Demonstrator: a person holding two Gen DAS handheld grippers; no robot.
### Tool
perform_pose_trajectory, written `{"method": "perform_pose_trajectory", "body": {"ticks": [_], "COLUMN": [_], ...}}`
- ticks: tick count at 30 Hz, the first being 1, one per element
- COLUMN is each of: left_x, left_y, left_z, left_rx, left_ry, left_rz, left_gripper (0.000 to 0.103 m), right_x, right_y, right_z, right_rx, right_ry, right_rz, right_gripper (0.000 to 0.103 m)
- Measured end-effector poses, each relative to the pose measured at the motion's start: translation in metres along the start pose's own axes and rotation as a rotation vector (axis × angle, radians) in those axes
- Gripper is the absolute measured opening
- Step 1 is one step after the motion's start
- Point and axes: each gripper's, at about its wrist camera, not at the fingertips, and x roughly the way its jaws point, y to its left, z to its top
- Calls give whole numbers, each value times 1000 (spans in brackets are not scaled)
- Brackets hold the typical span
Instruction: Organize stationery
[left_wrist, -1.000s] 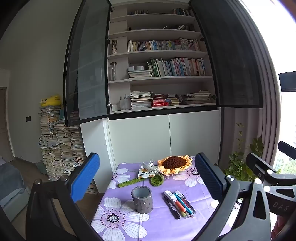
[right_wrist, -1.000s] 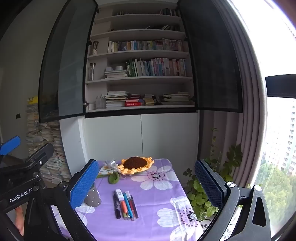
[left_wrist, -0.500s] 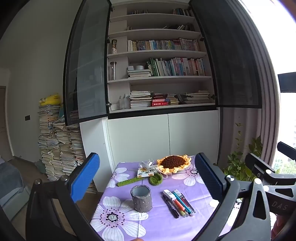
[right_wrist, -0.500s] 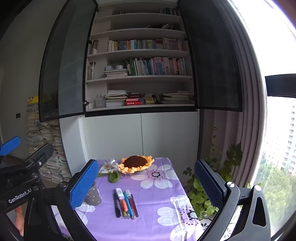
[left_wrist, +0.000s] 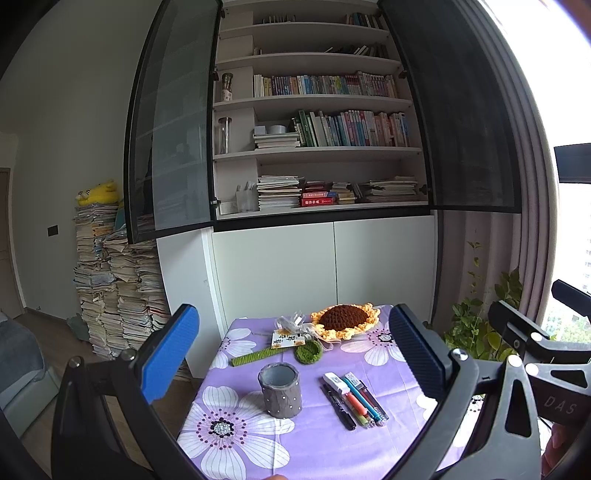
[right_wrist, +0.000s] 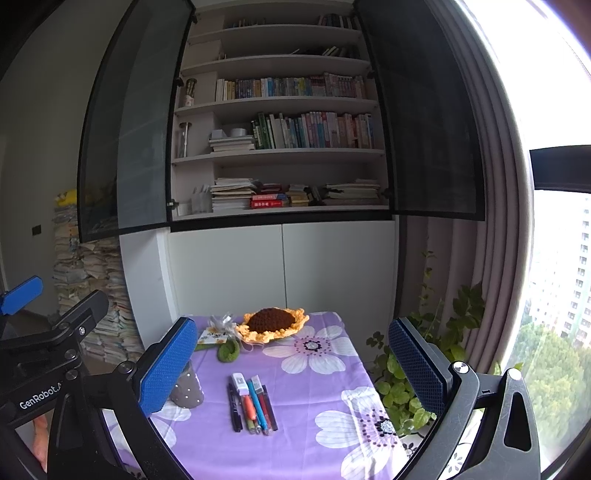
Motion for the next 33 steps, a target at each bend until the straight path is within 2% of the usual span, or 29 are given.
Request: {"method": "perform_pose_trajectory", "body": {"ticks": [33], "left_x": [5], "left_y": [3], "left_z": [-3], "left_rx": [4], "left_ry": [19], "left_rz": [16], "left_gripper": [102], "right_x": [11], "right_y": [5], "right_z": [0], "right_rx": [10], "right_ry": [48], "right_rz": [22], "right_gripper": [103]}}
